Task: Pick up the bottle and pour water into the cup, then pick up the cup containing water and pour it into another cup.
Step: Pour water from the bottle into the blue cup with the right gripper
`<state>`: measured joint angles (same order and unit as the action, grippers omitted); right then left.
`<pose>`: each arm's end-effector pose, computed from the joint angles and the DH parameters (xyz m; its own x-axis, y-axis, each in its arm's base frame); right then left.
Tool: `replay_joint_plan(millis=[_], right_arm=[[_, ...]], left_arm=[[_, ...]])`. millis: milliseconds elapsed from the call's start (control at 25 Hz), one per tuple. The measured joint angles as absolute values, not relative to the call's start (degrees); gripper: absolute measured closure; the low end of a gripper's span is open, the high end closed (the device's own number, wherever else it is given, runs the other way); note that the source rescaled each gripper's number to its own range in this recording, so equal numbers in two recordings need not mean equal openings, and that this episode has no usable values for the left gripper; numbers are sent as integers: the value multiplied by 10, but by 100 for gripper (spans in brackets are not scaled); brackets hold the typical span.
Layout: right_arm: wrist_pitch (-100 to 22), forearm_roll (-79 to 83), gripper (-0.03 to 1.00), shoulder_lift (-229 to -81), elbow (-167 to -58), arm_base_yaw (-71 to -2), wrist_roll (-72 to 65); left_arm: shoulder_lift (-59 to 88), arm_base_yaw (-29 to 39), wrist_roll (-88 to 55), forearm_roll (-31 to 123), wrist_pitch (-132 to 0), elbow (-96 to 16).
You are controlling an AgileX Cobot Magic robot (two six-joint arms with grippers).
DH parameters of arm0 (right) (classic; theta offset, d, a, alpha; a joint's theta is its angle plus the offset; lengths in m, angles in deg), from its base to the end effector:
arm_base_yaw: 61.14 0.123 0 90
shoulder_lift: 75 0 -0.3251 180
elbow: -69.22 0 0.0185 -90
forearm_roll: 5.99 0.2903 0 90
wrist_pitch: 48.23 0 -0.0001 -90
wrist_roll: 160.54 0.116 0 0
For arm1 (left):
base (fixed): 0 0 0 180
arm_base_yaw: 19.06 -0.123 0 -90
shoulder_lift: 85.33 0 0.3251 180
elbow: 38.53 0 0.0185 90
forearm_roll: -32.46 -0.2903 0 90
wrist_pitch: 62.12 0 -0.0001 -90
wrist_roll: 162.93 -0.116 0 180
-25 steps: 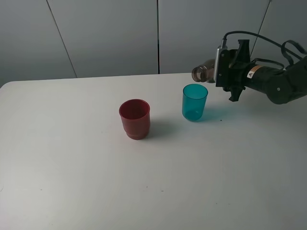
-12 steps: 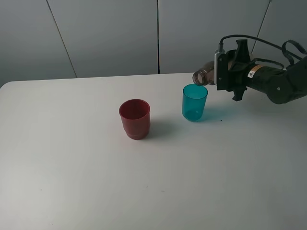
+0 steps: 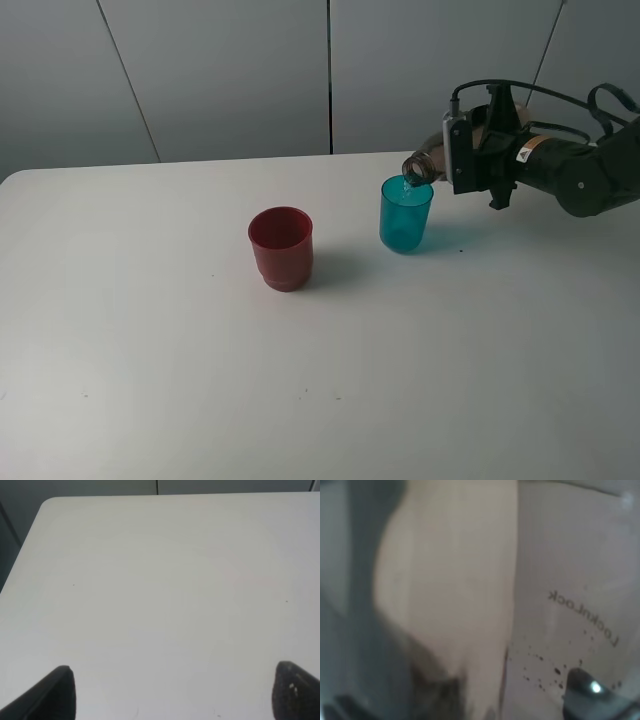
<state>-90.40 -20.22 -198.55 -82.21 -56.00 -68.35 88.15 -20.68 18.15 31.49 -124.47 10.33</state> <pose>0.4352 0.0583 0.1052 0.2914 -0.9533 0.0794 -0.3149 -0.1739 -0.9331 0.0080 0.0020 0.2860 -0.4646 -0.0241 -0.8852 -0.0466 0.9989 -0.0028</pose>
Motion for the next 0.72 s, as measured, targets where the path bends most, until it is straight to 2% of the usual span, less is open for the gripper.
replay_joint_plan(millis=[720], right_arm=[[-907, -200, 94, -1986, -822, -560, -714]], left_arm=[[881, -207, 184, 315, -1245, 103]])
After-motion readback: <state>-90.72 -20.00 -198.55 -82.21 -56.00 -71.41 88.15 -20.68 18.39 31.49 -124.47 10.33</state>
